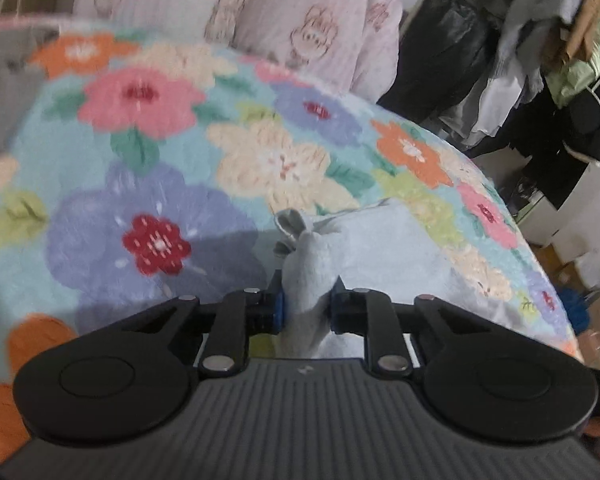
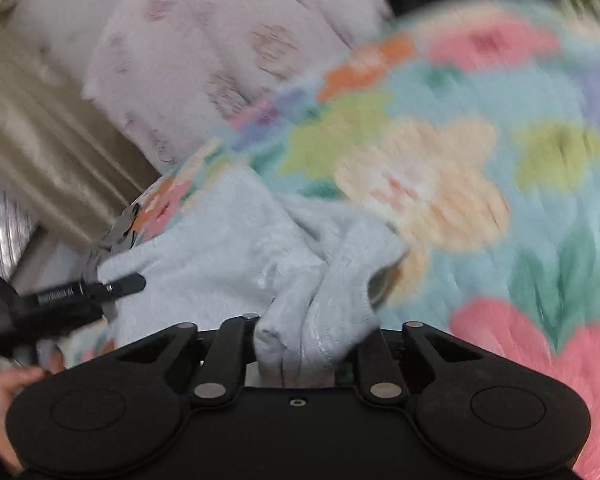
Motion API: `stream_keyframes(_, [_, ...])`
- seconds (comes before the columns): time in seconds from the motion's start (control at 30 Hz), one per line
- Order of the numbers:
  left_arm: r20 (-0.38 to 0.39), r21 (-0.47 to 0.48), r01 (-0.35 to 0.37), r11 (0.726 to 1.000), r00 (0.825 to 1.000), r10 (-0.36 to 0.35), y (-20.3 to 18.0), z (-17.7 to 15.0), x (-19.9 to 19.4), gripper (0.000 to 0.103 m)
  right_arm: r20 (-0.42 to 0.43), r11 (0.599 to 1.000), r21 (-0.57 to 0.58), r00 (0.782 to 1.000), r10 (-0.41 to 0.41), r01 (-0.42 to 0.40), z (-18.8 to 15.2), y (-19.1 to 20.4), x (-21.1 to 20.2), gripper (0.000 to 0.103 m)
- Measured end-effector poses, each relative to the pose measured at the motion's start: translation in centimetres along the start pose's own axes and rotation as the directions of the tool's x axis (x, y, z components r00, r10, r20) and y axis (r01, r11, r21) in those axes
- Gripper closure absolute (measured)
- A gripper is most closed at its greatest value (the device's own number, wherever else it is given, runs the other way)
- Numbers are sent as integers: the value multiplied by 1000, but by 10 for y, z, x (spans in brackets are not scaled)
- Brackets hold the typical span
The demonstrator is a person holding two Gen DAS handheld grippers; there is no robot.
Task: Fold clothes
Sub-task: 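Grasp the folded grey shirt bundle with both grippers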
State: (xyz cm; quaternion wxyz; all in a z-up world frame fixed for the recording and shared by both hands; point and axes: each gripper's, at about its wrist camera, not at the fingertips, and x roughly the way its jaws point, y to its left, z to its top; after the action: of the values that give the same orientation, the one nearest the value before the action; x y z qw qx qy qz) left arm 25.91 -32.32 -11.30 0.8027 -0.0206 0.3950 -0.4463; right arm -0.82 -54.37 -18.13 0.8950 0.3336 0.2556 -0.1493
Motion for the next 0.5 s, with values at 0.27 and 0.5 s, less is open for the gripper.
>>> stream_keyframes(0.27, [112,21,-66,998,992,63,9,2,-94,85,56,948,-319,998,12,6,27,93,-16,86])
stream_keyframes(0.5, [195,-64,-174,983,963,183,65,-12,-206,85,4,872,-472,989,145,-126,21,183,7,87])
